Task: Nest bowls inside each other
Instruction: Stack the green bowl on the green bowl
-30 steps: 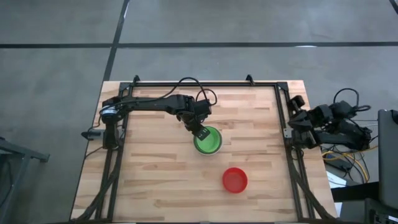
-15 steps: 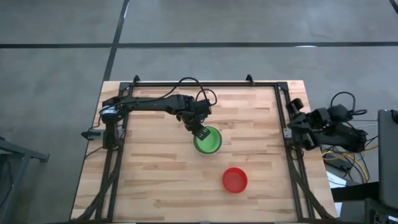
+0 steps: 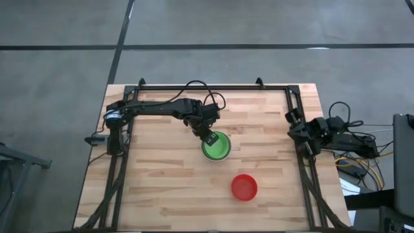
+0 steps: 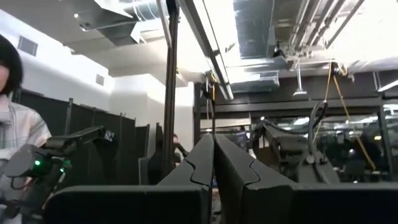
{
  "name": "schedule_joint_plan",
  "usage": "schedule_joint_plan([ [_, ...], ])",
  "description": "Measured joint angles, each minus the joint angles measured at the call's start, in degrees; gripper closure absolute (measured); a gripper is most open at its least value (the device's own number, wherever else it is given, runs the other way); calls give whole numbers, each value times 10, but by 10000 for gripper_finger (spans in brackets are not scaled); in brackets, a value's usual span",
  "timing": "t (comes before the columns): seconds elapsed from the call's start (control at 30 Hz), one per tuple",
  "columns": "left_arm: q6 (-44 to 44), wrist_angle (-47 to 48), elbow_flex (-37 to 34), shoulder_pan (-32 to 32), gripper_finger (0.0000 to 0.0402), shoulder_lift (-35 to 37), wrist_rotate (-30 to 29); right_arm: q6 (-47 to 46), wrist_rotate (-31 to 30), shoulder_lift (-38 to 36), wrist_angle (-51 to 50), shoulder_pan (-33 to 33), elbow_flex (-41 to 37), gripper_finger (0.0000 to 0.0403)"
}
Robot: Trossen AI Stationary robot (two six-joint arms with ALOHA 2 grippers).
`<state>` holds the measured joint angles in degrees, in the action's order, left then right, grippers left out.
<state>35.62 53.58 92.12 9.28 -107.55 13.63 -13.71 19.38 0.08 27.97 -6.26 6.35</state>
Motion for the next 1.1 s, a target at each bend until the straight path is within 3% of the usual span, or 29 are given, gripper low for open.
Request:
schedule_joint_plan([
  [0.7,0,0,0,0,319,0,0,11,2,3,18,0,-48,394],
  [1.1,-8,0,0,0,319,0,0,33,6,4,-22,0,-48,394],
])
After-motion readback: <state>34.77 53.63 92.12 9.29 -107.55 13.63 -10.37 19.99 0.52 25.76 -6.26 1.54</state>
